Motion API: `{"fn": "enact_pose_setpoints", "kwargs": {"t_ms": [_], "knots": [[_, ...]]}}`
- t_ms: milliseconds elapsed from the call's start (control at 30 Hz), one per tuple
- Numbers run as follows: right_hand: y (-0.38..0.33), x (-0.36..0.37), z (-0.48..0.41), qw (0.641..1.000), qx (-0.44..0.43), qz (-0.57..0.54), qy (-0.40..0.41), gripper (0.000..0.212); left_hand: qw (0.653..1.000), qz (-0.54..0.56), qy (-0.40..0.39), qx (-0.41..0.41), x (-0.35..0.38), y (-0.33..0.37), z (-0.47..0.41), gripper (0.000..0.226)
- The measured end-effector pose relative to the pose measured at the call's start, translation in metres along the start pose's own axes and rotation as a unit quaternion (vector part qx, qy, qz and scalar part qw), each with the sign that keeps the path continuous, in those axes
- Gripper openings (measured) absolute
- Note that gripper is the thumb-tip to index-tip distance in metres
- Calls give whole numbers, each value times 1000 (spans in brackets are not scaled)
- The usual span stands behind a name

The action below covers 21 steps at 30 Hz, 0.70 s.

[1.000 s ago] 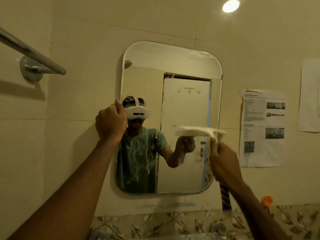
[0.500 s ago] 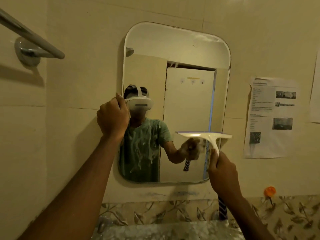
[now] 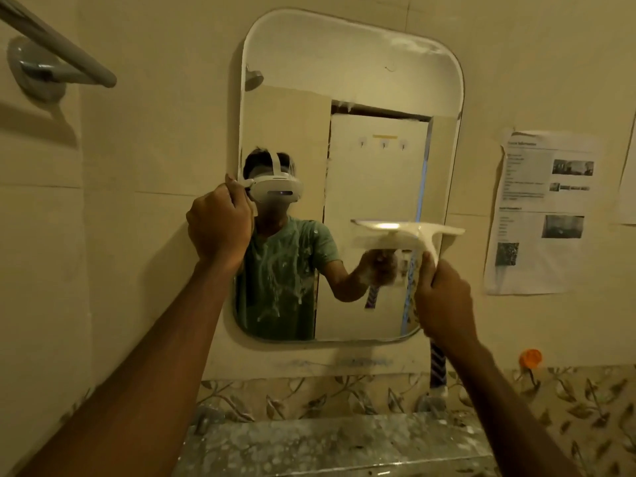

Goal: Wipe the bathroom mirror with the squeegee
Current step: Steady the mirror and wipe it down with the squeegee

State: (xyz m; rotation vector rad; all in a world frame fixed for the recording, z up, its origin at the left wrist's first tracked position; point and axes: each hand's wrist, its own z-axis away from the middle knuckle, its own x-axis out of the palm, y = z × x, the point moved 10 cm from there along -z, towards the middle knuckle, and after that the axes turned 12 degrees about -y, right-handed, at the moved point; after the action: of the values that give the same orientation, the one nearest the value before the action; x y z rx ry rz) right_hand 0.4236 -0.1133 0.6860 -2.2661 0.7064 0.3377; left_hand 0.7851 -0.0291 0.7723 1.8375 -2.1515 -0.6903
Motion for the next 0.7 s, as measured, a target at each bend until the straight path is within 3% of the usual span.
{"fn": "enact_pose_setpoints", "kwargs": {"t_ms": [300, 533, 700], "knots": [[47, 35, 77, 997, 65, 43, -26, 36, 999, 13, -29, -11, 1, -2, 11, 48], [-5, -25, 5, 1000, 6, -2, 4, 41, 999, 12, -28, -13, 1, -3, 13, 48], [26, 5, 30, 999, 35, 11, 8, 40, 1000, 23, -9, -13, 1, -3, 13, 47]]}}
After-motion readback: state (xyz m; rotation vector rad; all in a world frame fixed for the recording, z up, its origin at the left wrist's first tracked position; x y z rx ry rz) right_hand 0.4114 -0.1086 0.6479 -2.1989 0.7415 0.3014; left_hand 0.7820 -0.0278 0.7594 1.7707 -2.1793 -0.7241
